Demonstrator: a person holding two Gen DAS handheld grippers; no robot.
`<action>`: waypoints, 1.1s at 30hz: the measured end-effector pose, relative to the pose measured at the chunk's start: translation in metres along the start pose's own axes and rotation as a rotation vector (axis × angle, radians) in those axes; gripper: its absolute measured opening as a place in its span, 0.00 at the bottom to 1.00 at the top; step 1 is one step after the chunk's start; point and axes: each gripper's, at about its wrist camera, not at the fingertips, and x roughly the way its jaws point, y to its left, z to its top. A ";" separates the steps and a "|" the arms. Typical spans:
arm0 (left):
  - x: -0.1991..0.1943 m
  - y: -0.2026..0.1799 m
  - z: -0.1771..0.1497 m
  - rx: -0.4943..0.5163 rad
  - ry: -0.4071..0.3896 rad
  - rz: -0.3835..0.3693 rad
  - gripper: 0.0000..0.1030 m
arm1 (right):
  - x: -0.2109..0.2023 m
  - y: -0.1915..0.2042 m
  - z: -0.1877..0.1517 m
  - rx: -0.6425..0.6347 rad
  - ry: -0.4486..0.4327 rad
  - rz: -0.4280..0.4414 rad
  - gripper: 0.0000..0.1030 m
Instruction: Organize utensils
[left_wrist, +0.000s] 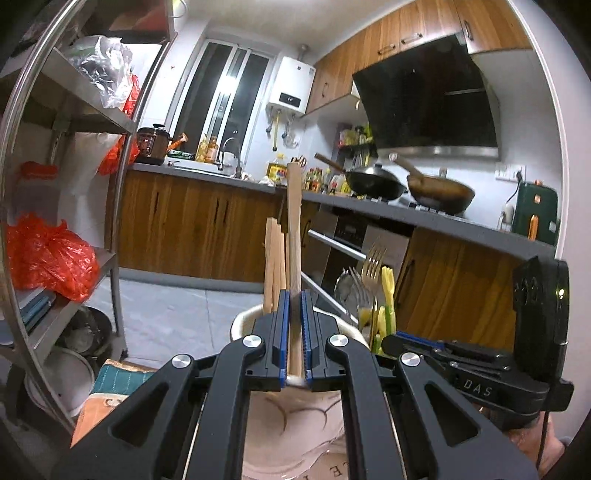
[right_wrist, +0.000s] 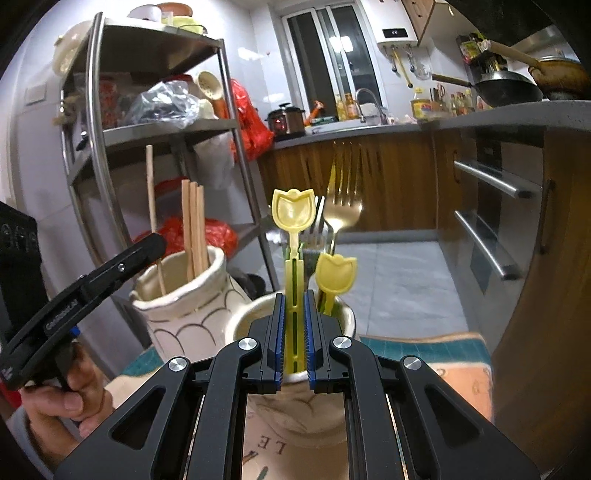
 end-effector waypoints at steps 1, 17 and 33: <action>0.001 0.000 -0.001 0.006 0.007 0.005 0.06 | 0.000 0.000 0.000 0.000 0.004 -0.005 0.10; -0.008 -0.003 -0.008 0.049 -0.013 0.038 0.42 | -0.019 0.008 0.000 -0.039 -0.054 -0.007 0.18; -0.065 0.000 -0.024 0.069 -0.084 0.076 0.93 | -0.063 0.013 -0.026 -0.038 -0.209 -0.044 0.92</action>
